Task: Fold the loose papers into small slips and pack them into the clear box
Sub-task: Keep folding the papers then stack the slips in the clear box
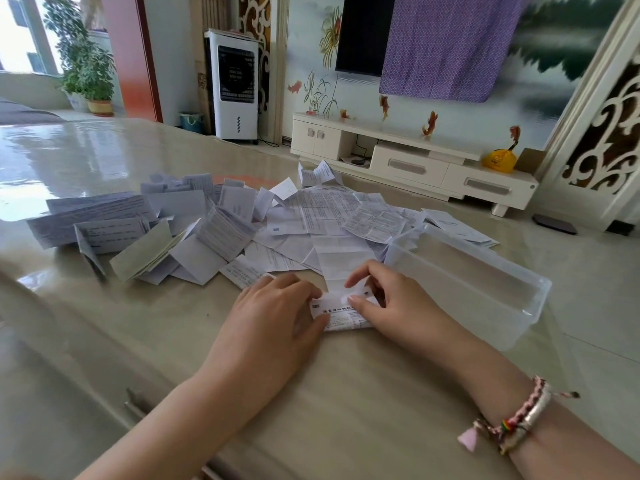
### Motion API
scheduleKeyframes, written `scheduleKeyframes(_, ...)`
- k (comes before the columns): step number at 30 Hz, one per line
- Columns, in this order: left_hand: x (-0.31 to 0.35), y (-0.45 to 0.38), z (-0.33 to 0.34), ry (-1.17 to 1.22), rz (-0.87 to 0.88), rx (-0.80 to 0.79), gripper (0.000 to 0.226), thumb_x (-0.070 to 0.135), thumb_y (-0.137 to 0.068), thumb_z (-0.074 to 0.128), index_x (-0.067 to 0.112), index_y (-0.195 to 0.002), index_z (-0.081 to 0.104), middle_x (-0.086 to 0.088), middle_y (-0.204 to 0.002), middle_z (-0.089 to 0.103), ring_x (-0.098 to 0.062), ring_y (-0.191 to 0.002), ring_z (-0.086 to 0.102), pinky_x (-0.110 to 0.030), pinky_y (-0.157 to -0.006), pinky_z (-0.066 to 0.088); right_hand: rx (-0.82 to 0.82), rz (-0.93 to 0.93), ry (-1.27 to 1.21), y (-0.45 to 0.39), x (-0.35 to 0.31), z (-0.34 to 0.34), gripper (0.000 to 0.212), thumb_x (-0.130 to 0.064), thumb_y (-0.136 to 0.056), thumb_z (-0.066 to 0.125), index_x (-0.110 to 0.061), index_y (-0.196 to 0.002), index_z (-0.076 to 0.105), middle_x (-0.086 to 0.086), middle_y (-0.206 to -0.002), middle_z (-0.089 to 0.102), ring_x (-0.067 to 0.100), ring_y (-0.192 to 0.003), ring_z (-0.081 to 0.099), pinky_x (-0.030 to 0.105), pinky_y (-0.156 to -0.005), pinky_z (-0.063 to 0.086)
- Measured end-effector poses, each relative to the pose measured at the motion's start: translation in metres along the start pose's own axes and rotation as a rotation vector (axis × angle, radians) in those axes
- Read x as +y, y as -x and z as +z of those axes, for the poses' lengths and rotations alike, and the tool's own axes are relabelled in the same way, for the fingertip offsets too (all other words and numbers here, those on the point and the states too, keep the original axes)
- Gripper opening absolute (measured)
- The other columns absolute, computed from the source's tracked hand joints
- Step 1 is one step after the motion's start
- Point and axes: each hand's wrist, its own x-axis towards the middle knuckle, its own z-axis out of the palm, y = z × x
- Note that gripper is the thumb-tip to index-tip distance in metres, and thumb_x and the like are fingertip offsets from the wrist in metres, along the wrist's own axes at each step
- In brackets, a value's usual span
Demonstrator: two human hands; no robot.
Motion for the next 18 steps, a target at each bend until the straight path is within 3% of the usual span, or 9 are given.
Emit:
scheduleKeyframes(6,-0.002,0.001,0.003,0.004,0.053,0.031,0.032,0.047,-0.088,0.045,0.033,-0.095,0.073,0.018,-0.094,0.062,-0.011,-0.083,0.053,-0.026,-0.076,0.042,0.013,0.025,0.061,0.000,-0.003,0.003,0.019,-0.023,-0.094,0.056,-0.029,-0.110,0.048,-0.013,-0.081,0.044,0.000,-0.067,0.046,0.012,-0.062,0.034)
scheduleKeyframes(12,-0.004,0.001,0.007,-0.046,0.116,0.065,0.034,0.045,-0.087,0.043,0.032,-0.085,0.075,0.020,-0.092,0.067,-0.014,-0.081,0.054,-0.027,-0.072,0.043,0.009,0.024,0.120,0.000,-0.009,0.004,0.022,-0.020,-0.094,0.054,-0.024,-0.114,0.045,-0.003,-0.085,0.050,0.013,-0.075,0.053,0.033,-0.076,0.043)
scheduleKeyframes(15,-0.003,0.000,0.008,-0.077,0.123,0.070,0.033,0.043,-0.085,0.043,0.032,-0.081,0.074,0.021,-0.095,0.068,-0.014,-0.081,0.054,-0.028,-0.072,0.044,-0.002,0.030,0.154,0.001,-0.012,0.005,0.023,-0.021,-0.095,0.052,-0.023,-0.116,0.044,0.004,-0.094,0.056,0.020,-0.081,0.055,0.035,-0.079,0.045)
scheduleKeyframes(18,-0.003,-0.002,0.009,-0.102,0.139,0.062,0.033,0.041,-0.085,0.043,0.031,-0.078,0.073,0.023,-0.096,0.068,-0.013,-0.082,0.053,-0.027,-0.073,0.043,-0.012,0.029,0.186,0.001,-0.014,0.005,0.022,-0.021,-0.096,0.050,-0.022,-0.117,0.043,0.003,-0.094,0.057,0.017,-0.077,0.051,0.033,-0.076,0.042)
